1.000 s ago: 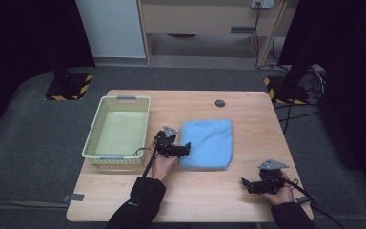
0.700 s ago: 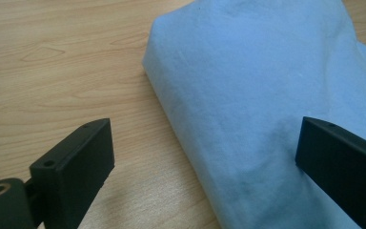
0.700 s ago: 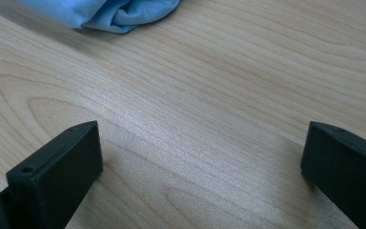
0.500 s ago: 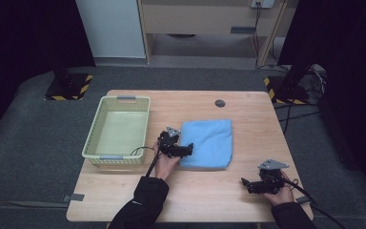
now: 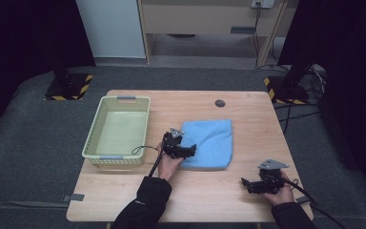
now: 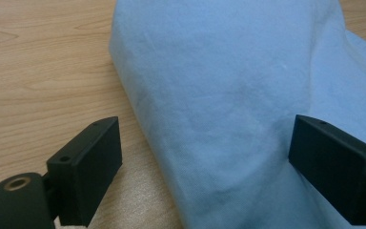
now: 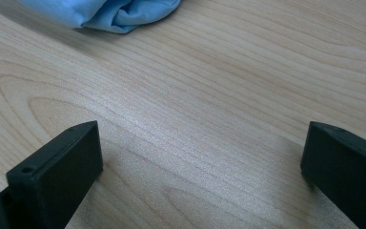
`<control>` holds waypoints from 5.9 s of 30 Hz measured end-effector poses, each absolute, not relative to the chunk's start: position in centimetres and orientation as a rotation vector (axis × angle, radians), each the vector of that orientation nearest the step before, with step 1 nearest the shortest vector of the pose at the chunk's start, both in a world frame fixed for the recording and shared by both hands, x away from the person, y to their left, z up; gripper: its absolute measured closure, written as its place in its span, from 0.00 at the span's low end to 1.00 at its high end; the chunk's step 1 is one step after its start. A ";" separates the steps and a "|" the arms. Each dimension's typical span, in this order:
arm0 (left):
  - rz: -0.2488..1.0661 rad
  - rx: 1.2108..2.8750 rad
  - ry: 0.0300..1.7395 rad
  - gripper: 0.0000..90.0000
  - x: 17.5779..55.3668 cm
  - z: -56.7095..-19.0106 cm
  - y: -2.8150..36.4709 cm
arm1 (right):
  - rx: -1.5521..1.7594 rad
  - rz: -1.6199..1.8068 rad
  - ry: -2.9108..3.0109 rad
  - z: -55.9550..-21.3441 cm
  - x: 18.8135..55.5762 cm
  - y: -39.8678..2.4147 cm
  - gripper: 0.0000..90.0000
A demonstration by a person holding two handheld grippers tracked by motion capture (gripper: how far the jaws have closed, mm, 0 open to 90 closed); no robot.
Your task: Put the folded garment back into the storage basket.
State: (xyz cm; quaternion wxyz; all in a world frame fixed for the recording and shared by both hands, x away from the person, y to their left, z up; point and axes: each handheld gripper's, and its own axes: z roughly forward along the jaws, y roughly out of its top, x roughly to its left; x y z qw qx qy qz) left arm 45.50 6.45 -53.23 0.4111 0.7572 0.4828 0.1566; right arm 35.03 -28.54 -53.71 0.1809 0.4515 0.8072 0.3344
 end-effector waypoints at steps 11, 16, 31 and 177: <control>0.306 1.886 1.211 0.33 45.5 -53.6 6.3 | 1.273 0.946 2.279 -53.7 35.0 -28.5 0.00; 0.299 1.880 1.211 0.48 45.3 -53.6 6.0 | 1.275 0.946 2.280 -53.7 35.0 -28.5 0.00; 0.341 1.872 1.254 0.84 44.8 -52.2 5.2 | 1.276 0.947 2.283 -53.7 35.0 -28.5 0.00; 0.663 1.609 1.352 0.85 38.3 -35.9 30.8 | 1.273 0.946 2.283 -53.7 35.0 -28.4 0.00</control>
